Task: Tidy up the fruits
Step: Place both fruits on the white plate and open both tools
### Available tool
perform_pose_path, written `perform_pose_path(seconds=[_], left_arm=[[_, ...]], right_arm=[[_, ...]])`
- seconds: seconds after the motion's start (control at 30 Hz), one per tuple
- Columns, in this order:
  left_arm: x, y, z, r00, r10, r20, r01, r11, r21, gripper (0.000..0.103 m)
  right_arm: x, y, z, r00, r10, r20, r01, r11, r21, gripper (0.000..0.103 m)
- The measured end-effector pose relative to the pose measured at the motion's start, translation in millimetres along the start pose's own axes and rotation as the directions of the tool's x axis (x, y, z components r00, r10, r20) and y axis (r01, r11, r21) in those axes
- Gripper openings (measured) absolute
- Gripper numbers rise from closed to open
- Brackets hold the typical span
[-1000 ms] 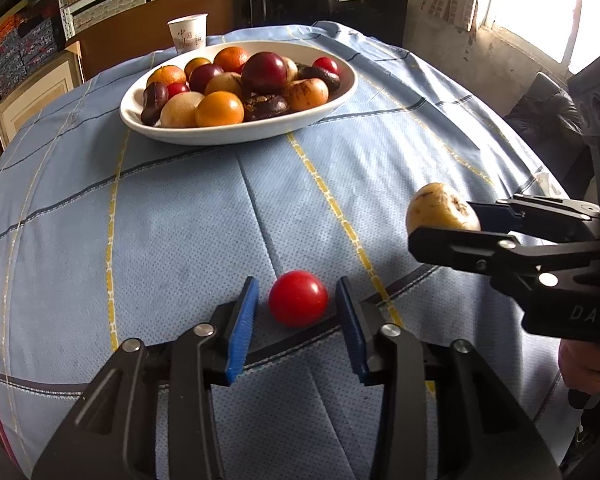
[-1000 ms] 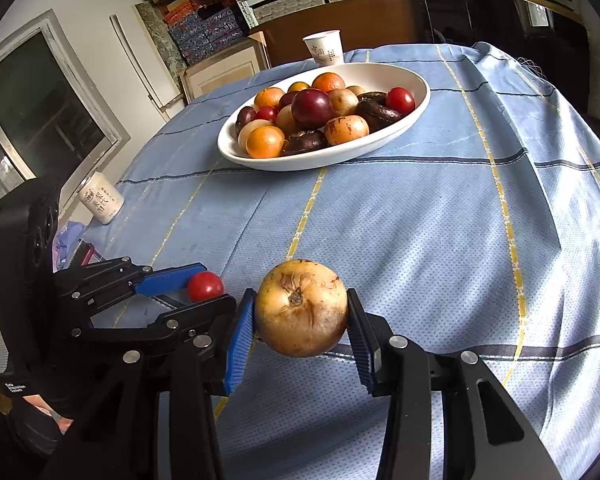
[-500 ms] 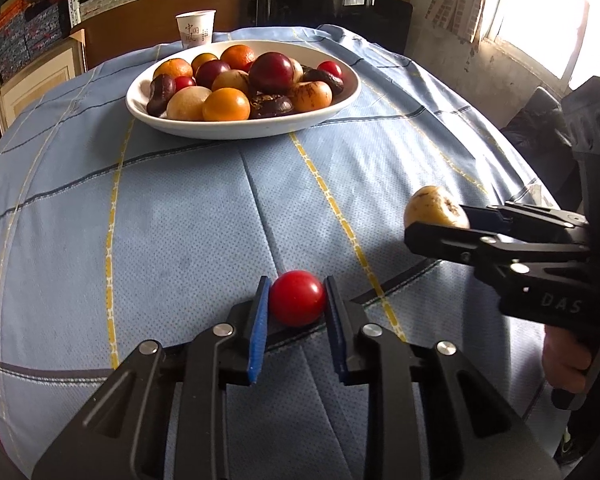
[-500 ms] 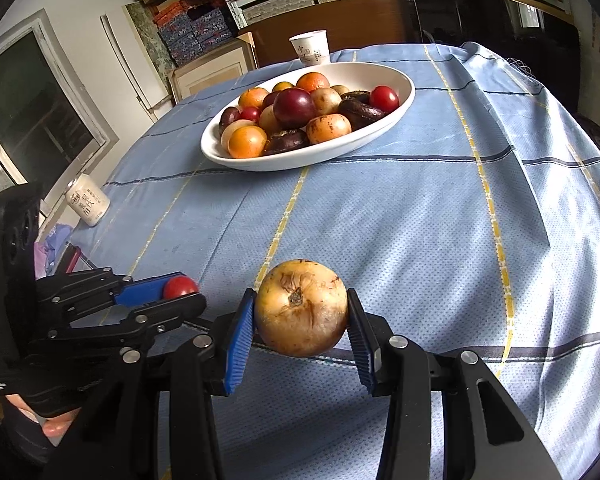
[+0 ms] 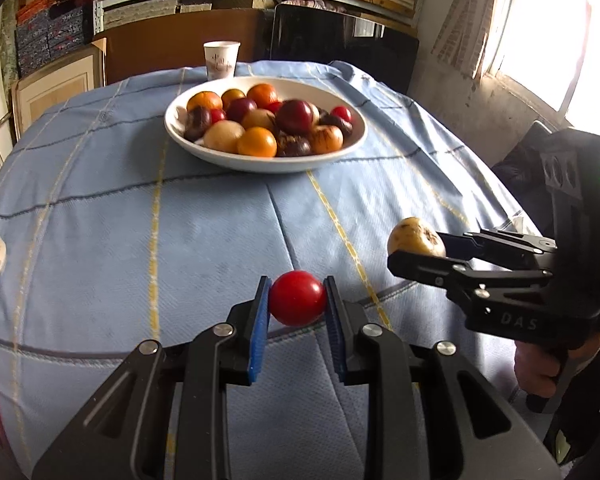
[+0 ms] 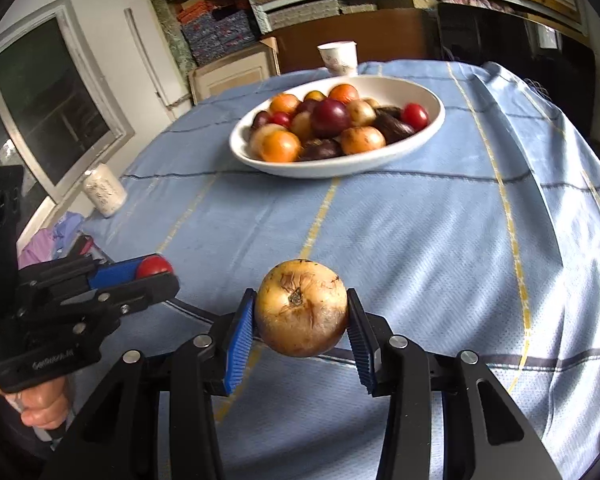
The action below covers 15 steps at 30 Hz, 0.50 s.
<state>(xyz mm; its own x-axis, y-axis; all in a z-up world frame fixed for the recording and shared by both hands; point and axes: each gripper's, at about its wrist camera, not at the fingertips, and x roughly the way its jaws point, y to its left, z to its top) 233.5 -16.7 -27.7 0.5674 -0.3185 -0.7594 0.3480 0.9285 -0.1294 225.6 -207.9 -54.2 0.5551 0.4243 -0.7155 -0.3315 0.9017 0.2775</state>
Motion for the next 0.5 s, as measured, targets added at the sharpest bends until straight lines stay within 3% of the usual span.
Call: perform_pose_path(seconds=[0.3, 0.5], left_arm=[[-34.8, 23.7, 73.6, 0.991, 0.044, 0.125, -0.044, 0.999, -0.003, 0.026], [-12.1, 37.6, 139.1, 0.984, 0.038, 0.171, -0.029, 0.998, -0.054, 0.026]], right_arm=[[-33.3, 16.6, 69.5, 0.993, -0.006, 0.116, 0.013, 0.998, -0.059, 0.044], [-45.2, 1.6, 121.7, 0.974, -0.024, 0.226, 0.023, 1.000, 0.005, 0.044]])
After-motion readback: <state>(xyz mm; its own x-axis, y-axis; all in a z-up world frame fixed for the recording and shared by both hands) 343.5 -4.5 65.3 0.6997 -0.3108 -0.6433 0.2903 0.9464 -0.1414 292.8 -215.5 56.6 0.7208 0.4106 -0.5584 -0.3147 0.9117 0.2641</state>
